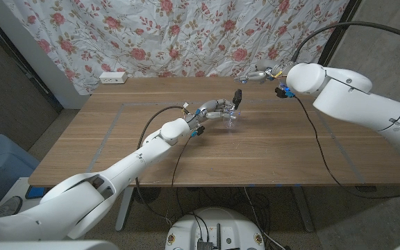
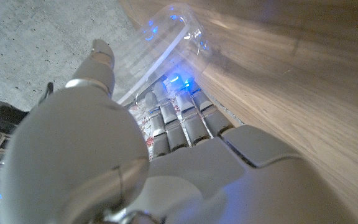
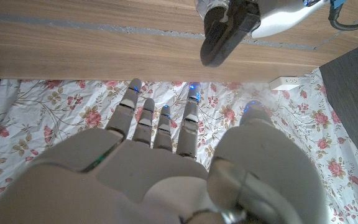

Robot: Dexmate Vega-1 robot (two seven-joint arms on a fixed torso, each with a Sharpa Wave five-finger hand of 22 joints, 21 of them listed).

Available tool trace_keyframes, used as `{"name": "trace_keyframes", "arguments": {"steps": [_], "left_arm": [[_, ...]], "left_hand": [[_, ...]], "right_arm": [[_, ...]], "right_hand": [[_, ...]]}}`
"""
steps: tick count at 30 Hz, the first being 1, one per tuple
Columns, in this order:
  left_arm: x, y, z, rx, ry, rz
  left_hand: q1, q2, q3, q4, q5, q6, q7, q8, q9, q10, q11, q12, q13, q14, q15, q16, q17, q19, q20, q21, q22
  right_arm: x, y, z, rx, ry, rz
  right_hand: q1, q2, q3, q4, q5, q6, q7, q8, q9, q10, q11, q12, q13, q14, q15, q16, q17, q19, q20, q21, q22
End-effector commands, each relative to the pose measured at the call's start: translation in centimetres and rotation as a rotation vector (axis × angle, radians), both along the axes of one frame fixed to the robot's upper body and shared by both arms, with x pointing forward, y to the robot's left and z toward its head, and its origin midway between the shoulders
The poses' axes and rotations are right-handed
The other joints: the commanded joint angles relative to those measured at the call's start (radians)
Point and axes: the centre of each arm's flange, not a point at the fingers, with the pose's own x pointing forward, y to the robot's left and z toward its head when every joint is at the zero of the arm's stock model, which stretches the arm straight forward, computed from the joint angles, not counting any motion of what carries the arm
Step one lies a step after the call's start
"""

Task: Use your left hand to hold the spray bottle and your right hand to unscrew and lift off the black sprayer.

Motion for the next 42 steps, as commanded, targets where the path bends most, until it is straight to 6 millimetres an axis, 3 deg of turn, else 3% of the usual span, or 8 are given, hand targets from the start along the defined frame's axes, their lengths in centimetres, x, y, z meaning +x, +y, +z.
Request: {"name": "trace_keyframes", "arguments": {"steps": [1, 5, 12, 16, 20, 22, 24, 42], "left_arm": [[0.0, -0.1, 0.2, -0.004, -0.006, 0.001], [0.1, -0.1, 0.2, -0.005, -0.003, 0.001], [0.2, -0.1, 0.2, -0.007, -0.004, 0.002], [0.2, -0.1, 0.3, -0.008, -0.004, 0.003], [0.3, -0.1, 0.2, -0.009, -0.003, 0.004], [0.3, -0.1, 0.2, -0.009, -0.003, 0.004], [0.3, -0.1, 0.2, -0.009, -0.003, 0.004], [0.0, -0.1, 0.1, -0.012, -0.004, 0.008]], "left_hand": [[-0.01, 0.131, 0.009, 0.001, 0.006, 0.065, -0.053, 0.296, 0.005, 0.128, -0.119, 0.007, 0.116, 0.012, -0.131, -0.003, 0.005, 0.009, 0.001, 0.005, 0.004], [-0.01, 0.13, 0.01, 0.001, 0.006, 0.066, -0.054, 0.296, 0.004, 0.128, -0.118, 0.007, 0.116, 0.012, -0.13, -0.004, 0.004, 0.008, 0.001, 0.005, 0.004], [-0.01, 0.13, 0.01, 0.0, 0.006, 0.067, -0.053, 0.297, 0.004, 0.132, -0.116, 0.008, 0.116, 0.013, -0.132, -0.004, 0.005, 0.009, 0.001, 0.005, 0.004], [-0.01, 0.13, 0.009, 0.001, 0.006, 0.067, -0.054, 0.297, 0.003, 0.13, -0.116, 0.007, 0.116, 0.014, -0.13, -0.004, 0.005, 0.009, 0.0, 0.005, 0.004], [-0.01, 0.131, 0.009, 0.001, 0.006, 0.067, -0.054, 0.298, 0.003, 0.13, -0.115, 0.007, 0.117, 0.013, -0.131, -0.003, 0.007, 0.009, 0.0, 0.005, 0.004], [-0.011, 0.13, 0.01, 0.001, 0.006, 0.067, -0.054, 0.298, 0.003, 0.127, -0.097, 0.006, 0.117, 0.014, -0.13, -0.005, 0.005, 0.009, 0.001, 0.005, 0.004], [-0.011, 0.13, 0.01, 0.001, 0.006, 0.068, -0.053, 0.299, 0.002, 0.127, -0.096, 0.006, 0.117, 0.014, -0.131, -0.005, 0.005, 0.009, 0.001, 0.005, 0.004], [-0.011, 0.131, 0.011, 0.0, 0.006, 0.07, -0.053, 0.302, 0.001, 0.128, -0.094, 0.004, 0.115, 0.015, -0.131, -0.005, 0.005, 0.01, 0.002, 0.005, 0.004]], "right_arm": [[-0.4, 0.5, -0.3, -0.052, 0.007, -0.056], [-0.3, 0.6, -0.3, -0.073, 0.032, -0.07], [0.2, 0.5, -0.3, -0.097, 0.072, -0.081], [0.6, 0.5, -0.2, -0.113, 0.099, -0.081], [0.8, 0.5, -0.4, -0.115, 0.108, -0.074], [0.9, 0.5, -0.4, -0.118, 0.112, -0.076], [1.0, 0.5, -0.4, -0.115, 0.117, -0.073], [2.3, 0.9, -1.0, -0.109, 0.17, -0.052]], "right_hand": [[-0.002, -0.008, -0.003, -0.012, 0.004, -0.008, 0.017, 0.004, 0.006, 0.0, 0.02, 0.005, 0.002, 0.008, 0.004, 0.003, -0.003, 0.016, 0.0, 0.01, 0.002], [0.008, -0.016, 0.003, -0.032, 0.013, -0.046, 0.044, -0.005, 0.008, -0.007, 0.032, 0.001, 0.003, 0.007, 0.014, -0.002, -0.007, 0.024, 0.0, 0.009, 0.002], [0.022, -0.022, 0.011, -0.057, 0.022, -0.097, 0.032, -0.014, 0.011, -0.035, 0.039, -0.01, 0.005, -0.009, 0.021, -0.013, -0.012, 0.024, 0.002, 0.004, 0.001], [0.029, -0.025, 0.015, -0.069, 0.024, -0.118, 0.041, -0.015, 0.012, -0.05, 0.043, -0.015, 0.006, -0.02, 0.028, -0.02, -0.013, 0.021, 0.002, 0.002, 0.001], [0.024, -0.027, 0.014, -0.072, 0.022, -0.131, 0.057, -0.015, 0.014, -0.055, 0.056, -0.016, 0.006, -0.022, 0.037, -0.022, -0.014, 0.017, 0.003, 0.0, 0.001], [0.02, -0.027, 0.013, -0.072, 0.021, -0.137, 0.062, -0.016, 0.014, -0.055, 0.058, -0.015, 0.006, -0.022, 0.039, -0.022, -0.014, 0.016, 0.003, -0.001, 0.001], [0.012, -0.028, 0.011, -0.07, 0.019, -0.145, 0.072, -0.016, 0.015, -0.056, 0.06, -0.015, 0.007, -0.02, 0.041, -0.022, -0.014, 0.015, 0.003, -0.001, 0.001], [-0.009, -0.026, 0.009, -0.071, 0.009, -0.141, 0.08, -0.003, 0.019, -0.053, 0.07, -0.012, 0.008, -0.006, 0.044, -0.019, -0.015, 0.02, 0.002, 0.001, 0.002]]}}
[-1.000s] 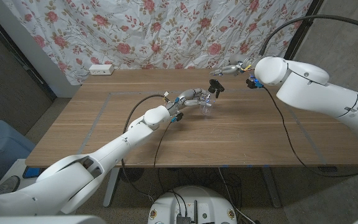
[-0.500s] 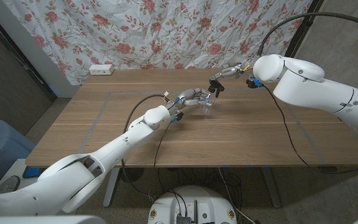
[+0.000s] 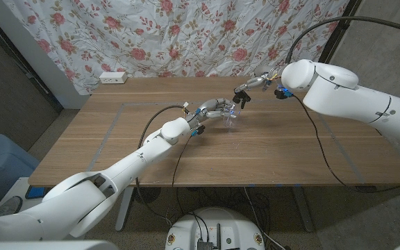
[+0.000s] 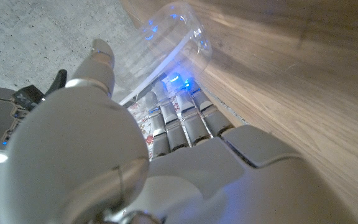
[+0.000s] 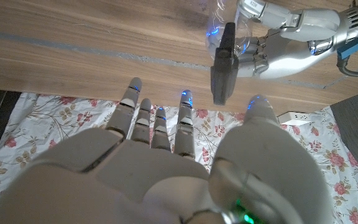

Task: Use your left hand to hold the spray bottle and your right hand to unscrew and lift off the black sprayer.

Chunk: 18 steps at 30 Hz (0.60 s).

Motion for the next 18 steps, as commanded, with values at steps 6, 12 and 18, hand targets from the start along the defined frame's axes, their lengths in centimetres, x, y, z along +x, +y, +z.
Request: {"name": "trace_keyframes", "arguments": {"steps": [6, 12, 18], "left_arm": [[-0.13, -0.06, -0.18, 0.0, 0.001, 0.002], [-0.13, -0.13, -0.16, 0.001, -0.001, 0.001], [-0.16, -0.17, -0.08, 0.002, -0.004, -0.002]], "left_hand": [[-0.011, 0.132, 0.008, 0.003, 0.005, 0.064, -0.055, 0.302, 0.005, 0.117, -0.104, 0.003, 0.115, 0.008, -0.135, -0.002, 0.004, 0.01, 0.001, 0.005, 0.004], [-0.011, 0.131, 0.008, 0.003, 0.005, 0.065, -0.057, 0.302, 0.004, 0.117, -0.104, 0.003, 0.116, 0.008, -0.137, -0.003, 0.003, 0.009, 0.002, 0.005, 0.004], [-0.011, 0.131, 0.008, 0.003, 0.005, 0.065, -0.057, 0.304, 0.004, 0.116, -0.103, 0.002, 0.116, 0.008, -0.136, -0.003, 0.003, 0.009, 0.002, 0.005, 0.004]], "right_arm": [[1.0, 0.42, -0.67, 0.003, 0.04, 0.011], [1.17, 0.48, -0.88, 0.008, 0.043, 0.011], [1.33, 0.85, -1.14, 0.004, 0.047, 0.009]], "right_hand": [[0.008, 0.01, 0.002, -0.011, -0.002, 0.004, 0.006, 0.01, 0.007, 0.007, 0.01, 0.005, 0.006, 0.008, 0.001, 0.0, 0.001, 0.005, -0.002, 0.002, 0.002], [0.022, 0.016, 0.011, -0.023, -0.001, 0.004, 0.002, 0.013, 0.008, 0.01, 0.006, 0.006, 0.007, 0.013, -0.005, 0.001, 0.0, 0.009, -0.003, 0.003, 0.002], [0.032, 0.024, 0.019, -0.033, -0.001, 0.014, -0.005, 0.02, 0.01, 0.016, 0.006, 0.009, 0.007, 0.018, -0.007, 0.002, 0.0, 0.014, -0.003, 0.004, 0.002]]}}
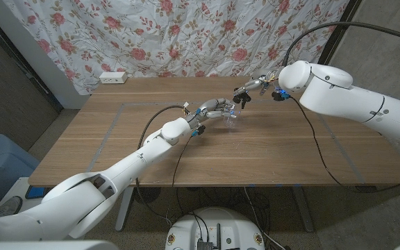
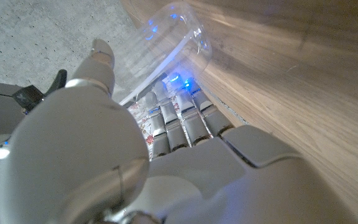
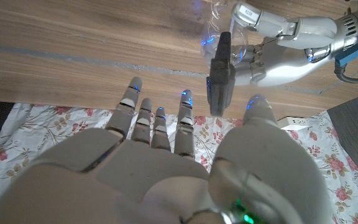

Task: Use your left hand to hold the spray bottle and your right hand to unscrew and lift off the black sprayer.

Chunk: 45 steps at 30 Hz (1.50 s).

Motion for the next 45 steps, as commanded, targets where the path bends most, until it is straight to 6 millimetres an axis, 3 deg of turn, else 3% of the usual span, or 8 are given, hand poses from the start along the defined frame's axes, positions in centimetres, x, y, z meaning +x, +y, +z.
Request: {"name": "trace_keyframes", "arguments": {"steps": [1, 14, 28, 37, 45], "left_arm": [[-0.1, -0.1, 0.0, 0.002, -0.004, -0.004], [-0.3, -0.1, -0.1, 0.003, -0.001, -0.006], [-0.5, 0.1, -0.4, -0.005, 0.0, 0.002], [-0.6, 0.3, -0.4, -0.007, -0.002, 0.004], [-0.5, 0.2, -0.3, -0.006, -0.004, 0.002]], "left_hand": [[-0.012, 0.131, 0.008, 0.003, 0.006, 0.065, -0.056, 0.303, 0.004, 0.117, -0.103, 0.008, 0.116, 0.003, -0.132, -0.003, 0.002, 0.009, 0.002, 0.005, 0.004], [-0.014, 0.129, 0.01, 0.004, 0.006, 0.066, -0.057, 0.306, 0.003, 0.116, -0.105, 0.004, 0.113, 0.004, -0.132, -0.008, -0.002, 0.009, 0.002, 0.005, 0.004], [-0.015, 0.13, 0.011, 0.004, 0.006, 0.067, -0.056, 0.308, 0.003, 0.117, -0.106, 0.001, 0.11, 0.004, -0.132, -0.008, -0.002, 0.009, 0.002, 0.005, 0.004], [-0.017, 0.13, 0.011, 0.004, 0.005, 0.067, -0.056, 0.309, 0.002, 0.12, -0.104, 0.001, 0.109, 0.004, -0.131, -0.008, -0.003, 0.008, 0.002, 0.005, 0.004], [-0.016, 0.131, 0.012, 0.003, 0.006, 0.067, -0.057, 0.31, 0.002, 0.12, -0.106, -0.001, 0.108, 0.004, -0.13, -0.008, -0.003, 0.009, 0.002, 0.005, 0.004]], "right_arm": [[0.4, 0.5, -0.6, -0.003, 0.008, -0.003], [0.6, 1.1, -1.0, -0.017, -0.018, -0.028], [0.6, 1.7, -1.3, -0.041, -0.041, -0.055], [0.8, 2.0, -1.3, -0.053, -0.033, -0.053], [1.0, 2.0, -1.5, -0.055, -0.029, -0.062]], "right_hand": [[0.015, 0.007, 0.006, -0.011, -0.001, 0.016, -0.006, 0.009, 0.006, 0.011, 0.0, 0.01, 0.002, 0.01, 0.001, 0.002, 0.001, 0.011, 0.0, 0.004, 0.002], [0.045, 0.017, 0.024, -0.038, 0.001, 0.042, -0.005, 0.023, 0.01, 0.027, -0.011, 0.016, 0.003, 0.021, -0.014, 0.005, -0.002, 0.024, -0.002, 0.006, 0.002], [0.092, 0.021, 0.048, -0.077, 0.004, 0.083, -0.023, 0.044, 0.02, 0.05, -0.026, 0.024, 0.004, 0.04, -0.032, 0.008, -0.006, 0.05, -0.004, 0.01, 0.001], [0.13, 0.016, 0.063, -0.099, 0.008, 0.105, -0.013, 0.056, 0.028, 0.058, -0.02, 0.025, 0.004, 0.053, -0.025, 0.01, -0.009, 0.065, -0.004, 0.012, 0.001], [0.153, 0.015, 0.072, -0.106, 0.011, 0.119, -0.011, 0.063, 0.033, 0.06, -0.025, 0.025, 0.004, 0.053, -0.03, 0.009, -0.011, 0.072, -0.003, 0.011, 0.001]]}}
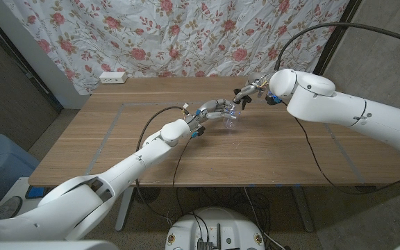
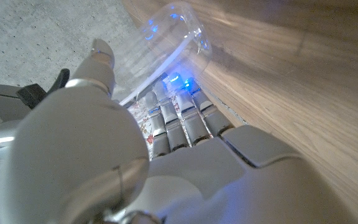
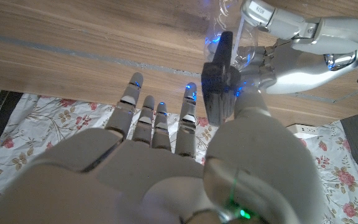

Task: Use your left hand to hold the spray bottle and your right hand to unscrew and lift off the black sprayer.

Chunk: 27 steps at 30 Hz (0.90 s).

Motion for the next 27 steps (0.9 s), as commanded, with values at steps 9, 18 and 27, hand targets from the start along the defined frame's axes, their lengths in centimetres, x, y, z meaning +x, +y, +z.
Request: {"name": "trace_keyframes", "arguments": {"steps": [9, 18, 27], "left_arm": [[0.17, 0.0, 0.24, 0.002, -0.003, -0.003], [0.16, -0.05, 0.18, 0.002, -0.003, -0.004], [0.12, -0.09, 0.09, 0.006, -0.001, -0.006]], "left_hand": [[-0.018, 0.131, 0.012, 0.003, 0.005, 0.066, -0.057, 0.311, 0.001, 0.116, -0.109, 0.0, 0.109, 0.005, -0.131, -0.001, 0.002, 0.009, 0.002, 0.005, 0.004], [-0.017, 0.13, 0.012, 0.003, 0.005, 0.066, -0.058, 0.311, 0.0, 0.117, -0.11, 0.0, 0.109, 0.004, -0.129, -0.001, 0.003, 0.009, 0.002, 0.005, 0.004], [-0.016, 0.131, 0.012, 0.002, 0.005, 0.067, -0.057, 0.313, 0.0, 0.117, -0.109, -0.001, 0.109, 0.004, -0.13, 0.0, 0.003, 0.009, 0.002, 0.005, 0.004]], "right_arm": [[0.35, 0.3, -0.26, -0.002, -0.006, -0.005], [0.25, 0.32, -0.2, 0.016, -0.02, 0.008], [-0.02, 0.26, -0.12, 0.036, -0.041, 0.016]], "right_hand": [[0.044, -0.004, 0.02, -0.004, 0.01, 0.075, -0.021, 0.036, 0.016, 0.02, -0.016, 0.008, 0.004, 0.015, -0.015, 0.006, 0.001, 0.024, -0.002, 0.002, 0.003], [0.062, -0.001, 0.029, -0.002, 0.012, 0.108, -0.042, 0.051, 0.024, 0.034, -0.029, 0.01, 0.003, 0.03, -0.03, 0.012, 0.002, 0.039, -0.004, 0.003, 0.003], [0.079, 0.002, 0.037, -0.001, 0.014, 0.157, -0.074, 0.071, 0.032, 0.06, -0.047, 0.016, 0.001, 0.047, -0.048, 0.02, 0.004, 0.057, -0.005, 0.005, 0.003]]}}
